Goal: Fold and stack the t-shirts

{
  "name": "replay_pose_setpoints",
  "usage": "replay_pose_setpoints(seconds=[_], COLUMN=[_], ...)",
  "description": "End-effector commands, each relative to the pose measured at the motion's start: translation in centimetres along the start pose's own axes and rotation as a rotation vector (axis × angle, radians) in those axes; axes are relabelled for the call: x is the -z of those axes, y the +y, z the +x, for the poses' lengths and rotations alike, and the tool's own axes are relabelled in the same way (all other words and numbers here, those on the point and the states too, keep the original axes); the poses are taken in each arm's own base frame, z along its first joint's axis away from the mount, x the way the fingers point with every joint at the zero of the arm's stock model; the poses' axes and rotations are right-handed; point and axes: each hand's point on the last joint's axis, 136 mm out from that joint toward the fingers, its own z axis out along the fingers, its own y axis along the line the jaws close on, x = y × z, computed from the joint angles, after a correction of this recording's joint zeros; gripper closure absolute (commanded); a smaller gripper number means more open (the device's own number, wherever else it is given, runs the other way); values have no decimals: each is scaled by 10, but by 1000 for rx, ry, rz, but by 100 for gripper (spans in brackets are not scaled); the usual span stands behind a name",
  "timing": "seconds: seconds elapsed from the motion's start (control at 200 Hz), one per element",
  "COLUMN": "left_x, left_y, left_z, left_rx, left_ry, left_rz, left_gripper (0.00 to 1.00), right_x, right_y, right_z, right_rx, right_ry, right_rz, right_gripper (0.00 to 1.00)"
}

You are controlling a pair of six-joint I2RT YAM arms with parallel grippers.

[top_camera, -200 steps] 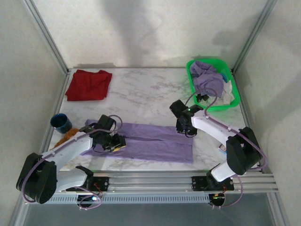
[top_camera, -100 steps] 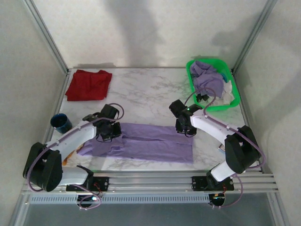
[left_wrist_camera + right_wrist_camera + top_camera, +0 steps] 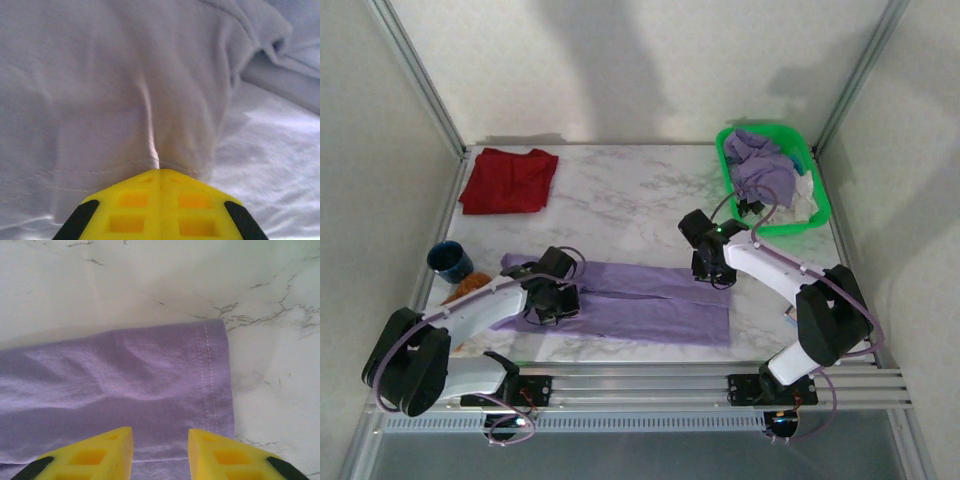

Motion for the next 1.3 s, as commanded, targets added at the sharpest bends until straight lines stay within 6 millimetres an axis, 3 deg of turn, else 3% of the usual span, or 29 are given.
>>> replay_pose_setpoints(seconds=[0.0, 0.195, 0.355, 0.491, 0.681, 0.936, 1.071, 1.297], left_x=[10, 54, 58, 50, 24, 6, 1, -18], left_y=[-19, -2, 15, 25, 32, 42, 33, 5], left_z=[2, -42, -68, -83, -80, -74, -83, -108], left_rx=[25, 16, 41, 30, 27, 20, 13, -34], left_ry=[-3, -182, -205, -234, -186, -149, -160, -131], left_rz=[102, -54, -86, -148, -169, -203, -168, -139], left_gripper=[100, 100, 100, 100, 100, 100, 100, 100], right_x=[4, 4, 1, -6, -25, -61, -70, -69], right_y=[0, 14, 29, 35, 37, 29, 18, -17], right_z=[-3, 3, 11, 20, 35, 64, 71, 71], right_rx=[4, -4, -8, -16, -26, -83, -99, -167], right_ry=[4, 31, 59, 86, 144, 252, 278, 266], right_rz=[1, -72, -130, -155, -155, -121, -80, -3], right_gripper=[66, 69, 77, 100, 100, 100, 100, 100])
